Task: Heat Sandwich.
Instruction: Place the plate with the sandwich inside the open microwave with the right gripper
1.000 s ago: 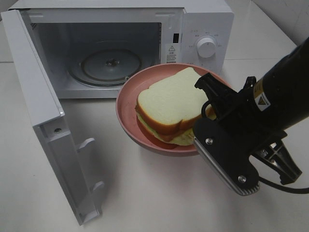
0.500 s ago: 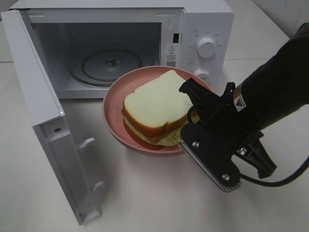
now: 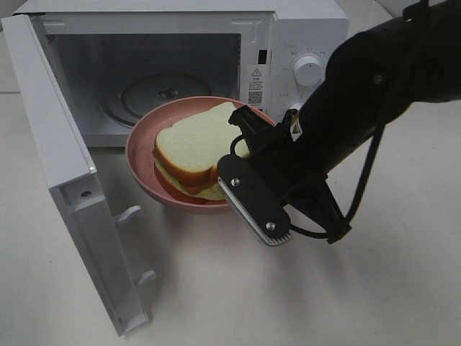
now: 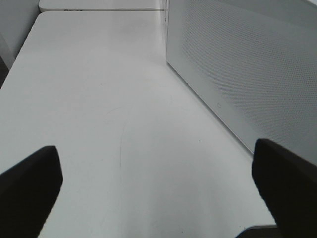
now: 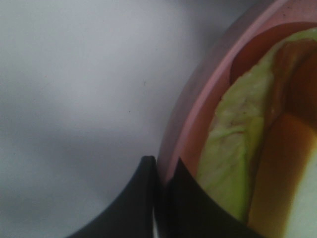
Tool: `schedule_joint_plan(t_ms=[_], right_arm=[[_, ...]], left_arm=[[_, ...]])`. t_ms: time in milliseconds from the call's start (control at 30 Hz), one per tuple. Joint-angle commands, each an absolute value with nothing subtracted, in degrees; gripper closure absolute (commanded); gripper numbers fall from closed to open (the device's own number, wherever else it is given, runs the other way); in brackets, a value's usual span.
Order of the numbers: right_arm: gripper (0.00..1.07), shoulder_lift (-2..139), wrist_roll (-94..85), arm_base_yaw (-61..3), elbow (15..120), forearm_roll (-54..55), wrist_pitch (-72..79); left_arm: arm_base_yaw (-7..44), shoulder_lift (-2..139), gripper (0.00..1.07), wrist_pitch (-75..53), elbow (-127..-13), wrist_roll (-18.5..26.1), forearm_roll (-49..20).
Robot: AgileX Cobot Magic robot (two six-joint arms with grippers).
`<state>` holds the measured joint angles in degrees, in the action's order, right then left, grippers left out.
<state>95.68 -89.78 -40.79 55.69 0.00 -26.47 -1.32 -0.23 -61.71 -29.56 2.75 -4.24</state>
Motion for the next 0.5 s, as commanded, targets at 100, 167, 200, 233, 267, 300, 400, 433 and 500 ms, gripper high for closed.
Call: schedule_joint_plan(t_ms=[100, 167, 200, 233, 267, 300, 400, 433, 500], right_arm=[[1.07, 98.9, -90.8, -40.5, 60.0, 0.6, -25.8], [1.07, 99.9, -90.7, -40.0, 61.3, 0.6, -25.8], [1.07, 99.9, -90.7, -40.0, 61.3, 0.6, -25.8], [1.07, 100.8, -90.4, -40.0, 62.5, 0.7, -25.8], [1.07, 101.2, -90.4, -40.0, 63.0, 0.7, -26.0], [1.07, 101.5, -90.4, -40.0, 63.7, 0.7, -26.1], [1.07, 102.7, -90.3, -40.0, 65.7, 0.7, -27.3], [1.07, 103.1, -90.2, -40.0, 66.3, 0.7, -27.5], [1.07, 103.8, -90.0, -40.0, 67.3, 0.7, -27.7]], left_arm=[[-1.3, -1.3, 0.06, -61.1, -29.5, 2.6, -4.6], [-1.3, -1.3, 0.06, -61.1, -29.5, 2.6, -4.6], [-1.3, -1.3, 0.06, -61.1, -29.5, 2.6, -4.6], [-1.3, -1.3, 0.06, -61.1, -29.5, 2.6, -4.6], [-1.3, -1.3, 0.06, -61.1, -29.5, 2.6, -4.6], [-1.3, -1.3, 0.06, -61.1, -29.5, 2.6, -4.6], [-1.3, -1.3, 0.06, -61.1, -29.5, 2.6, -4.6], [-1.3, -1.3, 0.06, -61.1, -29.5, 2.6, -4.6], [-1.3, -1.3, 0.06, -61.1, -29.5, 2.6, -4.6]])
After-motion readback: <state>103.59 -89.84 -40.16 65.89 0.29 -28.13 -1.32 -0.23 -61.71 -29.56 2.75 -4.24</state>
